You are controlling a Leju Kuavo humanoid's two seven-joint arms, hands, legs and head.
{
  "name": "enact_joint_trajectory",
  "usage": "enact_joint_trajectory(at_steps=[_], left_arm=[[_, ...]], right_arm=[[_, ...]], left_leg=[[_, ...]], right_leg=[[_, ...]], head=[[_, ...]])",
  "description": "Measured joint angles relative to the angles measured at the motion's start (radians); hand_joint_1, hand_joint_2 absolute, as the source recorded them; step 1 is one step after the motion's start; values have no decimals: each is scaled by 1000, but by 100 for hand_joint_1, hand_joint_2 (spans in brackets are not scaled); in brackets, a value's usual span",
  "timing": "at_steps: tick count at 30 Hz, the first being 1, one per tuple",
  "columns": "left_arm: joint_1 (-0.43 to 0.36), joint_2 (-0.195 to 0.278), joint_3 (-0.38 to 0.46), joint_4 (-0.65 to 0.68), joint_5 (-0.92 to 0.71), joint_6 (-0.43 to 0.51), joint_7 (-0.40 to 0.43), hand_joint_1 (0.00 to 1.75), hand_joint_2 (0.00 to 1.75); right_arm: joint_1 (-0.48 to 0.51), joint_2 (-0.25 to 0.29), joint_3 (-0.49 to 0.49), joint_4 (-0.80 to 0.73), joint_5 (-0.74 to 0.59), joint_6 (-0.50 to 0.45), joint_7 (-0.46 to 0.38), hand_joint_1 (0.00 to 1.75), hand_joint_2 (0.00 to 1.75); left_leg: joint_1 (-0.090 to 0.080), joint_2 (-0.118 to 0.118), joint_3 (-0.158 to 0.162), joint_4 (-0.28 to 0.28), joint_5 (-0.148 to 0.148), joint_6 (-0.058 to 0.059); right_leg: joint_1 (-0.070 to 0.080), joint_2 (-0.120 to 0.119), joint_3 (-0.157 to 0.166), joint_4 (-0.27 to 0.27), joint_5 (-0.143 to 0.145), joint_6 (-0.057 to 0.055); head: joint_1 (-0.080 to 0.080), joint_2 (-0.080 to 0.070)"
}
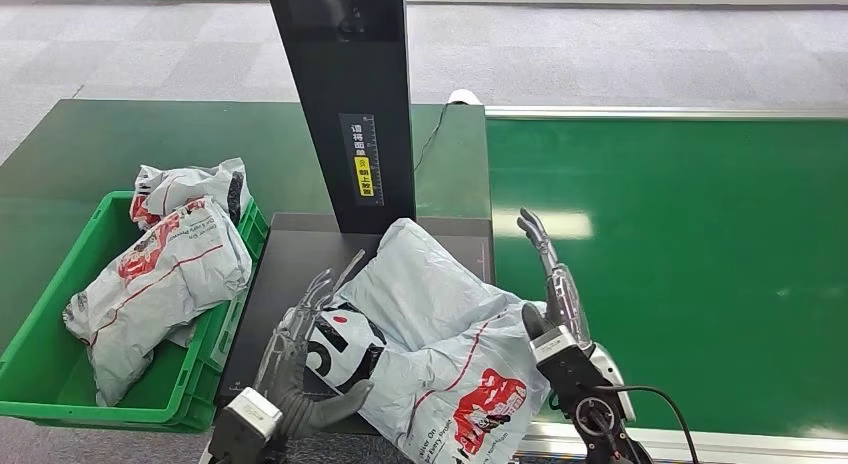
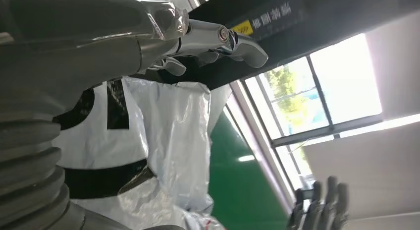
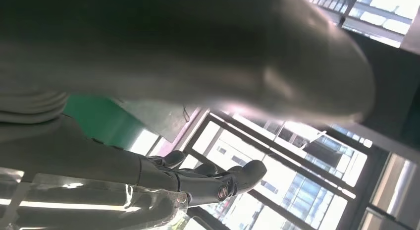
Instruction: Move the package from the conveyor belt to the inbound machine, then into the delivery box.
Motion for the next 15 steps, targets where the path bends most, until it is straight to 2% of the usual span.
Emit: enact_joint_trajectory(at_steps=[1, 8, 15], left_arm=[[-4, 3, -13, 6, -36, 9, 13, 0, 175], [-56, 23, -86, 88, -243, 60, 165, 0, 175], [-100, 29, -103, 188, -359, 103, 287, 0, 175]], right_arm=[[3, 2, -5, -2, -6, -5, 1, 0, 175], [24, 5, -14, -20, -26, -33, 9, 0, 175], [52, 7, -19, -45, -21, -52, 19, 0, 175]], left_leg=[[0, 0, 0, 0, 0, 0], [0, 0, 0, 0, 0, 0], [0, 0, 0, 0, 0, 0]], right_leg=[[0, 0, 0, 0, 0, 0], [0, 0, 0, 0, 0, 0], [0, 0, 0, 0, 0, 0]], head=[[0, 0], [0, 0], [0, 0]])
